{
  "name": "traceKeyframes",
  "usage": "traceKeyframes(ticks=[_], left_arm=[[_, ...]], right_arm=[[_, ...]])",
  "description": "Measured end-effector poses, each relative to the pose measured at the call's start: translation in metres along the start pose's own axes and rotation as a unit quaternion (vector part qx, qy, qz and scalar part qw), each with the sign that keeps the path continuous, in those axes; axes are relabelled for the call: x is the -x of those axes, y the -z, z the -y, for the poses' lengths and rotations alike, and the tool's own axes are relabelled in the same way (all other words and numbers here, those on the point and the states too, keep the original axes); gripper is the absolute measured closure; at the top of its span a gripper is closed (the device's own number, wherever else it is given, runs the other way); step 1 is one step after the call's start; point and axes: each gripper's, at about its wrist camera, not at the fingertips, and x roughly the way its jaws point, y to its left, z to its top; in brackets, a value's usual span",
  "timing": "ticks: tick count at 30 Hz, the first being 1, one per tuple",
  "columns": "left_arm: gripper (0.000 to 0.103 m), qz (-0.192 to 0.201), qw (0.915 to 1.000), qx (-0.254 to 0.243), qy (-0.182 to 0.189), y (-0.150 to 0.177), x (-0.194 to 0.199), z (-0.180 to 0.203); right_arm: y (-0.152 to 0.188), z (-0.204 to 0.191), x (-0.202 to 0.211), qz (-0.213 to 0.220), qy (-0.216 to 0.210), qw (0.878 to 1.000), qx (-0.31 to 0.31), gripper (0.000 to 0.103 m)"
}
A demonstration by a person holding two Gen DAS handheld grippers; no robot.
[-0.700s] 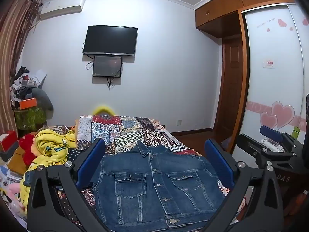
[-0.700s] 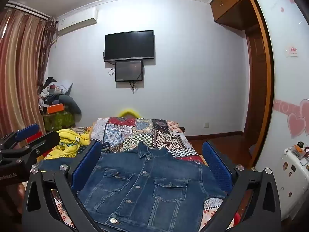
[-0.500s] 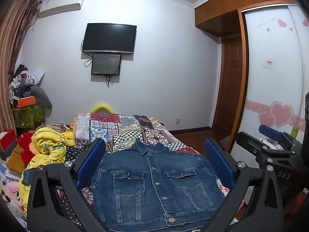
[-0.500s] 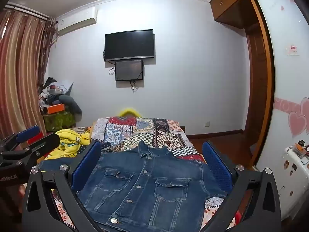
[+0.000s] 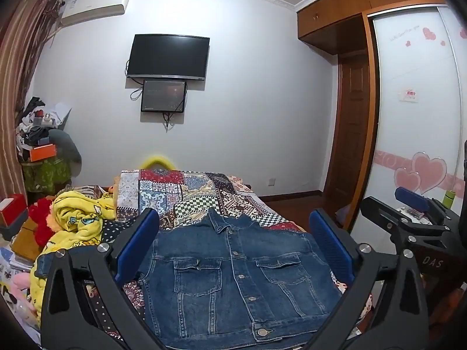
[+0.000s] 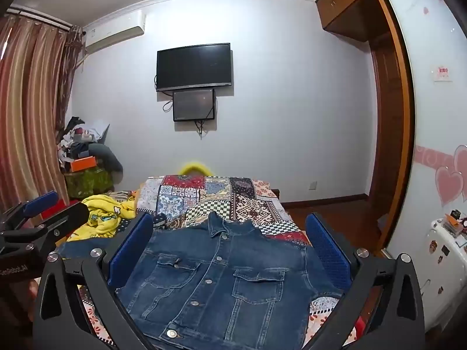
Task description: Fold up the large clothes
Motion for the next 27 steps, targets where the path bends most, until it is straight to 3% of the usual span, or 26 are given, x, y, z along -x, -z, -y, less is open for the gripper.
traceKeyframes(ticks=[27], left_arm=[[0.0,-0.009,0.9999,0.004,-0.007,0.0003,-0.0057,-0.0012]], right_arm=[[0.0012,0.005,-0.007,-0.019,-0.007,1.0,-0.013,0.0]])
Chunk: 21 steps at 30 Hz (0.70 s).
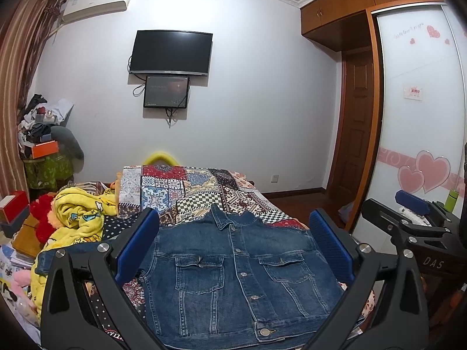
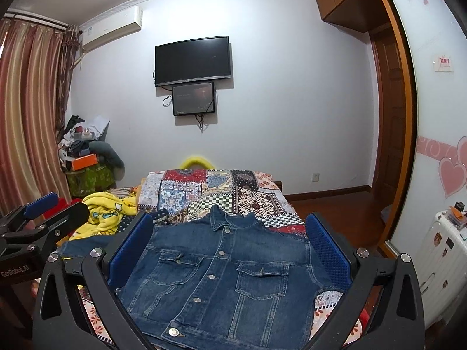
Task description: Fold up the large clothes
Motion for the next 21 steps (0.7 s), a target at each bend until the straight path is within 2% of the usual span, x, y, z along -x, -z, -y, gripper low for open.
traceKeyframes(ticks=[21], left_arm=[[0.0,-0.001,1.0,-0.009,-0.003,0.0015,-0.0015,0.0019]], right_arm=[[-0.0009,0.0014,-0.0014,-0.002,0.002,1.0,-0.008,0.0]])
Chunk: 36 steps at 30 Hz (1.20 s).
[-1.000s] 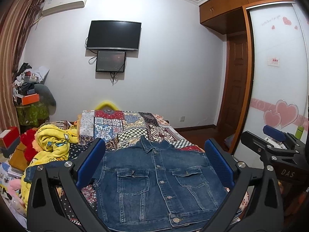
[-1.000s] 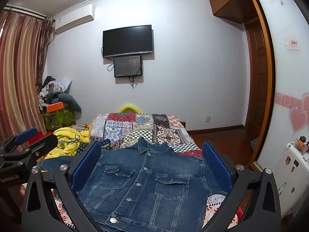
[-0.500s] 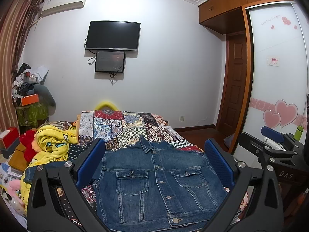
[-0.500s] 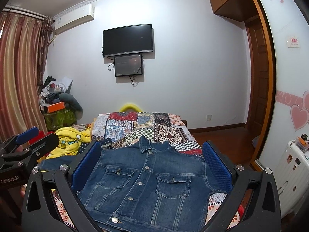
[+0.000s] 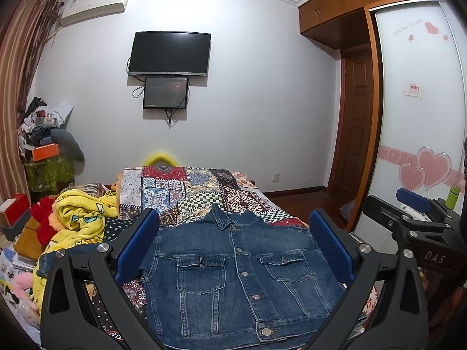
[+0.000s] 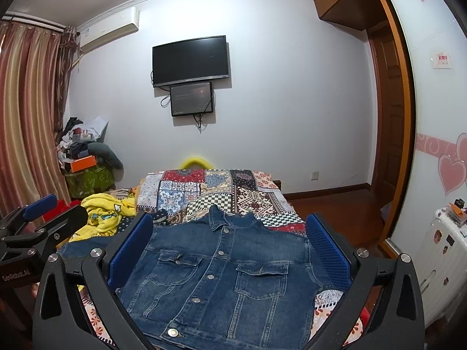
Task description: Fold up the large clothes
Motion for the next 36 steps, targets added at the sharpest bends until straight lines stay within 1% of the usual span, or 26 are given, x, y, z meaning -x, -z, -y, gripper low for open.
traceKeyframes(ticks=[6,14,22,27,30,35,36], left_arm=[[0.0,0.001,1.0,-0.001,0.0,0.0,0.0,0.0],[0.0,-0.003,1.0,0.003,-0.001,0.0,-0.004,-0.002],[0.0,-0.006,0.9998,0.016,-0.013,-0.002,-0.019,-0.022],[0.0,-0.005,0.9991,0.031,-0.03,-0.003,-0.036,-0.05],[0.0,-0.009,0.998,0.043,-0.045,-0.004,-0.05,-0.075],[0.0,-0.026,0.9936,0.075,-0.08,-0.003,-0.076,-0.124],[0.0,-0.033,0.9917,0.08,-0.095,-0.001,-0.083,-0.14]], right_arm=[[0.001,0.0,0.001,0.002,0.006,1.0,0.001,0.0],[0.002,-0.001,-0.007,-0.007,0.008,1.0,0.0,0.0],[0.002,-0.008,-0.025,-0.023,0.007,1.0,0.013,0.0],[-0.002,-0.018,-0.046,-0.032,0.001,0.999,0.024,0.0],[-0.005,-0.027,-0.063,-0.037,-0.002,0.999,0.034,0.0],[-0.005,-0.039,-0.087,-0.047,-0.005,0.997,0.057,0.0],[-0.004,-0.041,-0.093,-0.05,-0.005,0.997,0.062,0.0]])
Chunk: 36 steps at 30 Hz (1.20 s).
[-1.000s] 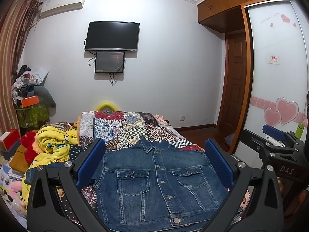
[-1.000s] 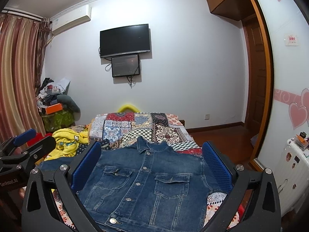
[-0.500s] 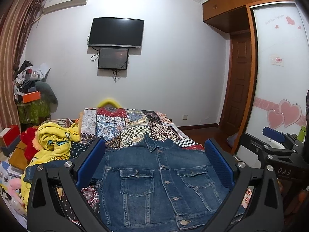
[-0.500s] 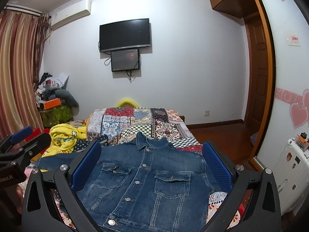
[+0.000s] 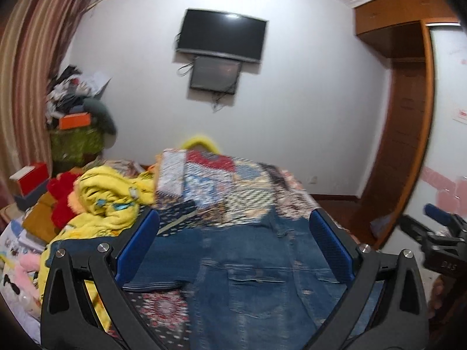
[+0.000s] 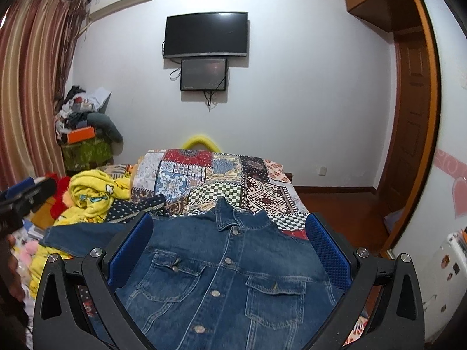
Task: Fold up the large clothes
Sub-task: 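Grasp the denim jacket sleeve with the left gripper and lift it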
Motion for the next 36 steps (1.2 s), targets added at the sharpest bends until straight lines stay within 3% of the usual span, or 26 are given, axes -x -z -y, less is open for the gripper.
traceKeyframes(ticks=[6,11,15,19,23,25,27,30,32,35,36], left_arm=[[0.0,-0.037,0.9942,0.031,-0.095,0.01,-0.051,-0.067],[0.002,-0.118,0.9843,0.081,-0.103,0.044,-0.099,-0.122],[0.002,-0.201,0.9652,0.148,-0.077,0.083,-0.125,-0.163],[0.002,-0.266,0.9368,0.221,-0.052,0.124,-0.14,-0.199],[0.004,-0.292,0.9156,0.271,-0.053,0.155,-0.146,-0.225],[0.016,-0.308,0.8986,0.31,-0.041,0.169,-0.154,-0.24],[0.019,-0.317,0.8839,0.343,-0.026,0.18,-0.162,-0.253],[0.023,-0.313,0.8727,0.375,-0.019,0.186,-0.176,-0.269],[0.028,-0.32,0.8703,0.373,-0.032,0.185,-0.185,-0.275],[0.034,-0.323,0.8755,0.355,-0.058,0.182,-0.197,-0.282],[0.042,-0.329,0.8771,0.342,-0.074,0.18,-0.202,-0.284]], right_arm=[[0.008,-0.008,-0.048,-0.039,0.025,0.999,0.026,0.0],[0.032,-0.011,-0.107,-0.131,0.005,0.991,0.039,0.0],[0.053,-0.011,-0.144,-0.206,-0.02,0.978,0.034,0.0],[0.074,-0.004,-0.168,-0.27,-0.016,0.963,0.013,0.0],[0.087,0.005,-0.177,-0.31,-0.03,0.95,-0.027,0.0],[0.091,0.011,-0.178,-0.327,-0.048,0.942,-0.05,0.0],[0.094,0.015,-0.178,-0.338,-0.056,0.937,-0.07,0.0],[0.097,0.019,-0.179,-0.339,-0.058,0.935,-0.083,0.0],[0.096,0.023,-0.176,-0.337,-0.055,0.936,-0.089,0.0],[0.094,0.029,-0.176,-0.338,-0.057,0.934,-0.1,0.0],[0.093,0.032,-0.174,-0.337,-0.059,0.934,-0.106,0.0]])
